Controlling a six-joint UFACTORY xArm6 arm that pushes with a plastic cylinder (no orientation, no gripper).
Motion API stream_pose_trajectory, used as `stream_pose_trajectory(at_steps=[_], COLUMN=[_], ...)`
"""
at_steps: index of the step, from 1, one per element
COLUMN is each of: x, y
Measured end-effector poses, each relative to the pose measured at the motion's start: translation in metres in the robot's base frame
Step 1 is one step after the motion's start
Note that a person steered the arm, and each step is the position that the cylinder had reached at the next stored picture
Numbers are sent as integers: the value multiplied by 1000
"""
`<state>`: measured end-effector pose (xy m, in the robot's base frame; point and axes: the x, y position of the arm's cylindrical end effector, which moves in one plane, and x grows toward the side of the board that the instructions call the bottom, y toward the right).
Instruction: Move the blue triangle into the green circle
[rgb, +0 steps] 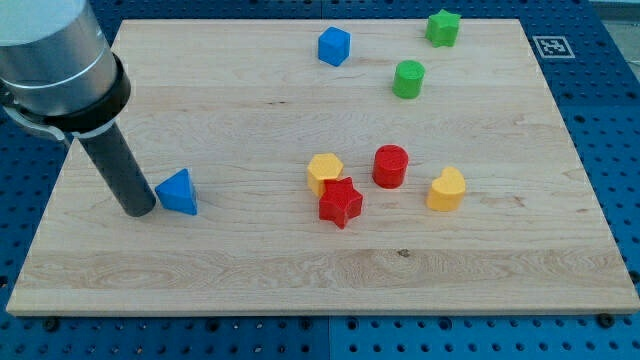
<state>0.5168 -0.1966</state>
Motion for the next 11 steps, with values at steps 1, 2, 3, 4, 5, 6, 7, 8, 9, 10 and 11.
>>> stream_pose_trajectory(at_steps=[1, 2, 3, 4, 5, 6, 7, 8, 9, 10, 11], x=[2, 2, 31, 48, 44, 38, 19, 5, 3, 3, -3], y=[35, 40, 46, 59, 81, 103, 98, 79, 64, 59, 60])
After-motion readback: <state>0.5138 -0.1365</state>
